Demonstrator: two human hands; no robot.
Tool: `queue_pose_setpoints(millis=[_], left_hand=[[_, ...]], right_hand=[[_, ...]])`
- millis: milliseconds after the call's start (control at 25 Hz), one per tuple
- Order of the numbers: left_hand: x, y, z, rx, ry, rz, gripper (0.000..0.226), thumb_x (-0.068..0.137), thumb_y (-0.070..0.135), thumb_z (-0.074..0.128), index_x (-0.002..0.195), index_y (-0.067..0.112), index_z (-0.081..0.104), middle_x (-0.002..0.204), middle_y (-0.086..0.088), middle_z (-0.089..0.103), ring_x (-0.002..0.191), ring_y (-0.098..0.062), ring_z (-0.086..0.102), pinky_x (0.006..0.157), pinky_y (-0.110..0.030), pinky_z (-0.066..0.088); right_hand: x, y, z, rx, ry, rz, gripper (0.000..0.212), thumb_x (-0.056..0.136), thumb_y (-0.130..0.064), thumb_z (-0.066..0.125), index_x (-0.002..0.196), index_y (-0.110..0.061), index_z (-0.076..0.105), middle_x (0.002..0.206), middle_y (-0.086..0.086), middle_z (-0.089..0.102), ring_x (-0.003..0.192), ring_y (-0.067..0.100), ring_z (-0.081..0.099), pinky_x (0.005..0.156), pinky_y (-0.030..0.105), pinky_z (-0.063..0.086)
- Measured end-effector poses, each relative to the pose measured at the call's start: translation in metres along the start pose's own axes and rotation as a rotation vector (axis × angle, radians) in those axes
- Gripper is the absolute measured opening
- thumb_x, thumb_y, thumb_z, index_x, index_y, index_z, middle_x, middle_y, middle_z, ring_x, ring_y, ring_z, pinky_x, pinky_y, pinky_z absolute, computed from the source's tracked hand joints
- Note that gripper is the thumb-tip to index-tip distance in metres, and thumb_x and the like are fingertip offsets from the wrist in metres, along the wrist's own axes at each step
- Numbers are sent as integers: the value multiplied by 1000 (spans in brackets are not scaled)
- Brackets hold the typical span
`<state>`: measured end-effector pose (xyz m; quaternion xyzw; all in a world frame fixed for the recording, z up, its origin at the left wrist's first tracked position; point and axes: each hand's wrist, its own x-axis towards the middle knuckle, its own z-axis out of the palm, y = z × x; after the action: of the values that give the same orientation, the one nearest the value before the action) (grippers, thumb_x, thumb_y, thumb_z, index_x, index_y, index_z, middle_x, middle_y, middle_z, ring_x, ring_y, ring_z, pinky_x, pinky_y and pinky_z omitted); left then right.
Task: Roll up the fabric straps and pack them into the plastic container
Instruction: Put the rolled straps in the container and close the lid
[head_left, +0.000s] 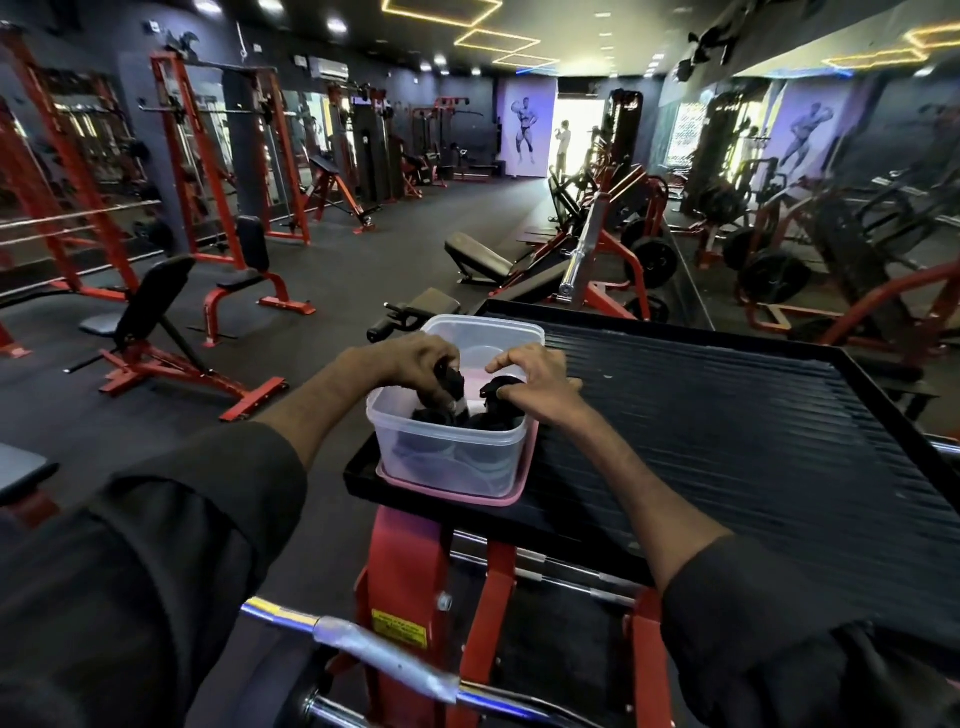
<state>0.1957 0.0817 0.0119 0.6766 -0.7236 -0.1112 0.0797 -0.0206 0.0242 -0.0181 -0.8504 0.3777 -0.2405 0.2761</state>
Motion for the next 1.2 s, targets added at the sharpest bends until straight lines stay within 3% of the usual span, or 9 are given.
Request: queue_pose_setpoints(millis=[120, 240, 400, 480, 600, 680, 760, 1040, 1200], left_hand=[[0, -4, 7, 17, -7, 15, 48, 65, 49, 85, 88, 17, 57, 87, -4, 64, 79, -18, 58, 72, -41, 49], [-2, -4, 8, 23, 60, 72, 35, 76, 37, 84, 96, 17, 64, 100, -1, 68, 95, -19, 62, 86, -32, 51], [-20, -10, 13, -342, 502, 79, 26, 89, 17, 75, 111, 4, 69, 120, 0, 61, 115, 0, 51, 89, 3, 32], [-24, -20, 23, -743, 602, -112, 32, 95, 13, 67, 125, 1, 61, 118, 0, 61, 107, -9, 58, 82, -2, 43], [-25, -27, 39, -1138, 446, -305, 28, 99, 13, 59, 124, 2, 60, 94, 0, 71, 81, -14, 67, 64, -18, 55], [-25, -18, 42, -1286, 466, -314, 23, 97, 14, 61, 118, 4, 63, 92, -7, 70, 75, -16, 68, 64, -22, 56], [-21, -6, 40, -1428, 510, -241, 30, 95, 15, 63, 122, 1, 62, 97, -16, 68, 81, -23, 67, 74, -29, 55], [14, 63, 0, -1578, 443, -117, 23, 94, 25, 60, 112, 11, 56, 85, -11, 64, 74, -23, 64, 67, -29, 54], [48, 119, 19, -1566, 381, -68, 34, 91, 24, 66, 119, 7, 59, 97, -15, 66, 76, -21, 68, 65, -29, 56]], right_hand=[[0, 1, 5, 9, 3, -19, 28, 71, -31, 69, 89, -50, 60, 124, -13, 54, 133, 23, 38, 113, 62, 25], [-4, 2, 5, 132, 70, -47, 40, 72, -28, 69, 105, -47, 59, 131, -10, 57, 129, 18, 41, 110, 50, 32], [-6, 11, 0, 674, 321, 53, 44, 83, 8, 59, 120, -16, 62, 122, 2, 61, 113, 15, 57, 90, 35, 53], [-10, 14, -2, 823, 369, 166, 38, 88, 10, 53, 117, -13, 60, 107, 0, 65, 102, 15, 63, 86, 29, 57], [-15, 11, 11, 967, 227, 221, 26, 99, -1, 45, 104, -16, 66, 89, -4, 72, 82, 6, 72, 70, 17, 57], [-12, 7, 21, 1006, 221, 257, 27, 94, -9, 50, 110, -19, 70, 100, 4, 77, 93, 16, 76, 85, 34, 62], [-14, 2, 19, 1042, 230, 263, 42, 83, 1, 55, 120, -17, 66, 107, 12, 76, 91, 25, 74, 81, 42, 63], [-23, 16, -65, 1158, 280, 144, 38, 87, 14, 49, 120, -3, 58, 89, 11, 72, 73, 21, 71, 58, 31, 59], [-48, 50, -123, 1072, 357, 163, 27, 88, 15, 49, 98, -7, 60, 76, 7, 71, 65, 18, 69, 56, 27, 58]])
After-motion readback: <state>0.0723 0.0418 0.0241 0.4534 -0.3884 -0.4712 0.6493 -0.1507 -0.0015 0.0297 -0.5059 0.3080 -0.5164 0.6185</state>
